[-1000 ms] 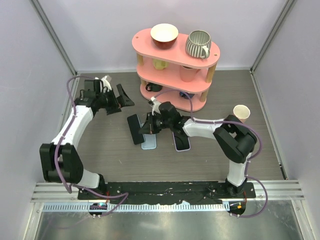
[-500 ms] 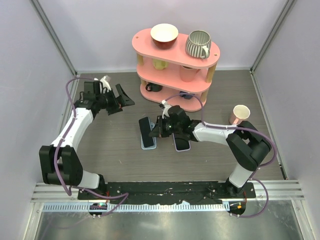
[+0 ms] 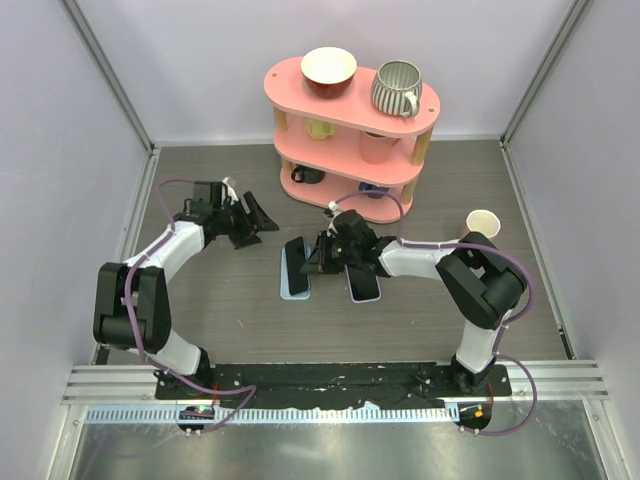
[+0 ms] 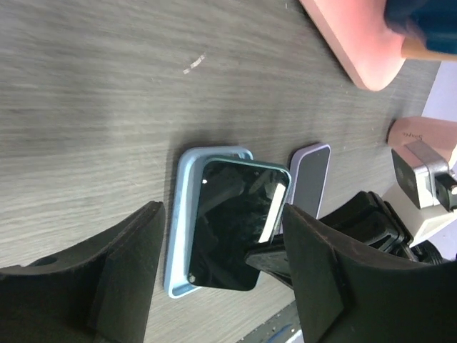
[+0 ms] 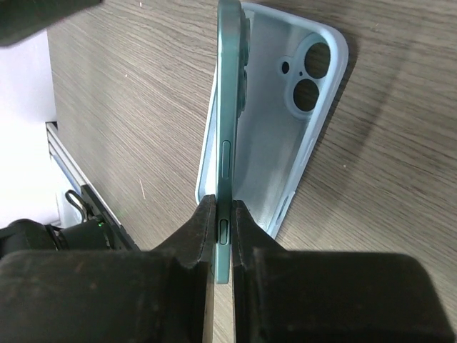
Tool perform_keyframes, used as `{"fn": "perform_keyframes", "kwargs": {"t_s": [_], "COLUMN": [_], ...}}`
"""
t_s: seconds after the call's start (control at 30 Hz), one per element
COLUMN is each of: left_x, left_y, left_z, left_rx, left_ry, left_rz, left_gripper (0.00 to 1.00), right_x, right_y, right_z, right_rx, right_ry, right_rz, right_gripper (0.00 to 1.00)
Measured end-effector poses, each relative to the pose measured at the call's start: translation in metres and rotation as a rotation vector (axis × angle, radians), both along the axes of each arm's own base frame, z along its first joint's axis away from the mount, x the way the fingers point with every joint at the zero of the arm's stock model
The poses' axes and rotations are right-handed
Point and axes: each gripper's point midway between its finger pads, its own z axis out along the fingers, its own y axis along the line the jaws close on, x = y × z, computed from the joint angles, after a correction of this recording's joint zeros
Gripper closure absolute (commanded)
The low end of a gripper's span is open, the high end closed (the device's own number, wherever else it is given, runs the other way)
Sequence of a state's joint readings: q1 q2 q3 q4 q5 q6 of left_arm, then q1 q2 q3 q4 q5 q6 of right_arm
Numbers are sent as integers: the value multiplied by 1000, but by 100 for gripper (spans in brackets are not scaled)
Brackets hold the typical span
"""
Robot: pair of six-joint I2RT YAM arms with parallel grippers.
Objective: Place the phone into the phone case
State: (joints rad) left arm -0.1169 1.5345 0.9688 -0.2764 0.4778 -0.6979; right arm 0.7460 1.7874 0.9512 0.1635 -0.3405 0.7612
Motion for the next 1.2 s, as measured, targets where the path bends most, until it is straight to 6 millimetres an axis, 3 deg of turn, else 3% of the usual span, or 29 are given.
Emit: {"fn": "perform_keyframes", "kwargs": {"t_s": [0.1,0.23,0.43,0.73,0.9,1.2], "left_x": [-5,-22,-36,-44,-67,-74], "left_y": [-15,-28,-19,-10,-20,-36], "left_z": [-11,-34,-61,-79,-93,-93], "left_rx": [-7,-28,14,117,152,158], "left_ry": [19,66,144,173,222,219], "left_rz": [-9,10,97,146,115,94], "left_gripper": [51,63,100,100,100,100], "right_x": [0,1,6,2,-4,-7], "right_y": [4,5,0,-3,-4,-3], "right_z": [-2,-2,-1,-4,-8,-11], "right_rx": [13,26,40,73,83,95], "right_ry": [31,59,88,155,190,210], "right_rz": [-7,-22,-52,-82,-86,-74], "right_gripper": [99,99,99,99,99,99]}}
